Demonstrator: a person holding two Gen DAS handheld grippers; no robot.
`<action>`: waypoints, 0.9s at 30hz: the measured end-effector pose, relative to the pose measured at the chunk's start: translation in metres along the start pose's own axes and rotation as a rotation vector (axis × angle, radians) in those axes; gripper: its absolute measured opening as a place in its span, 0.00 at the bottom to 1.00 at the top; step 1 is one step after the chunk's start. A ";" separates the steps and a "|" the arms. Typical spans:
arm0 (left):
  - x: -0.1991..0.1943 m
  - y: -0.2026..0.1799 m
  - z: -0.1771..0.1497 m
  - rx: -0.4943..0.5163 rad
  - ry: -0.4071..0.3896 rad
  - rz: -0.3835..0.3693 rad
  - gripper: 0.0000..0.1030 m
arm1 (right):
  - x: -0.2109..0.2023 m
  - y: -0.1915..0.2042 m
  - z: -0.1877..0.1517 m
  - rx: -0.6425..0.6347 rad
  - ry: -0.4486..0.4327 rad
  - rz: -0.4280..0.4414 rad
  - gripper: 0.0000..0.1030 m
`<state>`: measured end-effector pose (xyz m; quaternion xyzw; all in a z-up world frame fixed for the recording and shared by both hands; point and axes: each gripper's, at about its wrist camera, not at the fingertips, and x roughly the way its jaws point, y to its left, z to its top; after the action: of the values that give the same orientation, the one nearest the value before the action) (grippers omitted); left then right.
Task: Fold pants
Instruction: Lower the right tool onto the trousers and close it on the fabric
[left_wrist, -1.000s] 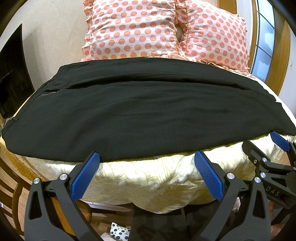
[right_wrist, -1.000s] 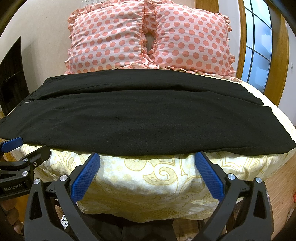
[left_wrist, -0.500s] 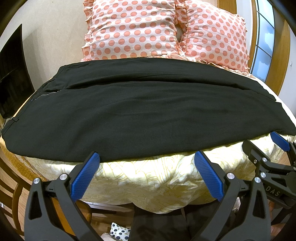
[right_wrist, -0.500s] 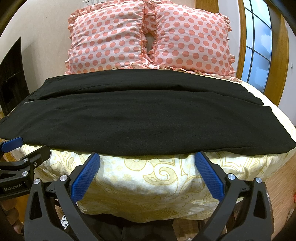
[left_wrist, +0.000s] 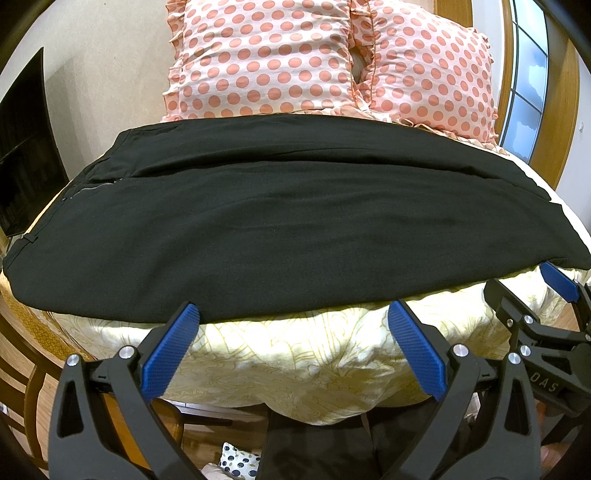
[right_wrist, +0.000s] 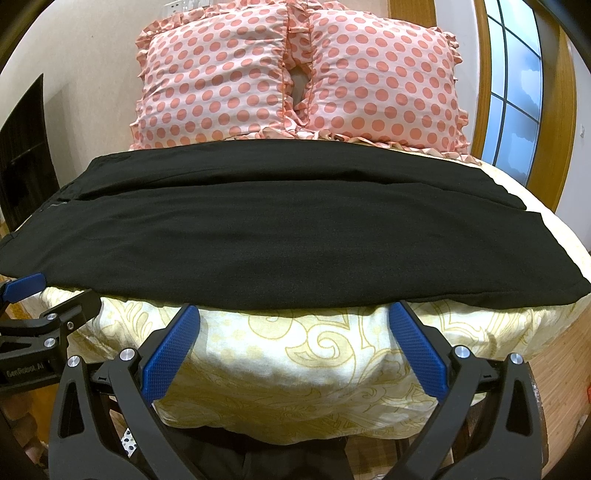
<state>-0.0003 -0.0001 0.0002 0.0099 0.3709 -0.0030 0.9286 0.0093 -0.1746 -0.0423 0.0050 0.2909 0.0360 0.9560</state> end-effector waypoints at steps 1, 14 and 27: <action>0.000 0.000 0.000 0.001 -0.003 0.000 0.98 | 0.001 -0.001 0.000 -0.003 0.003 0.005 0.99; -0.040 0.022 0.027 -0.056 -0.097 -0.145 0.98 | -0.040 -0.072 0.052 0.144 -0.089 0.167 0.99; 0.021 0.057 0.116 -0.102 -0.088 0.002 0.98 | 0.083 -0.198 0.194 0.304 0.061 -0.214 0.99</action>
<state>0.0959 0.0541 0.0704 -0.0372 0.3296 0.0164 0.9433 0.1987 -0.3636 0.0663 0.1176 0.3208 -0.1099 0.9334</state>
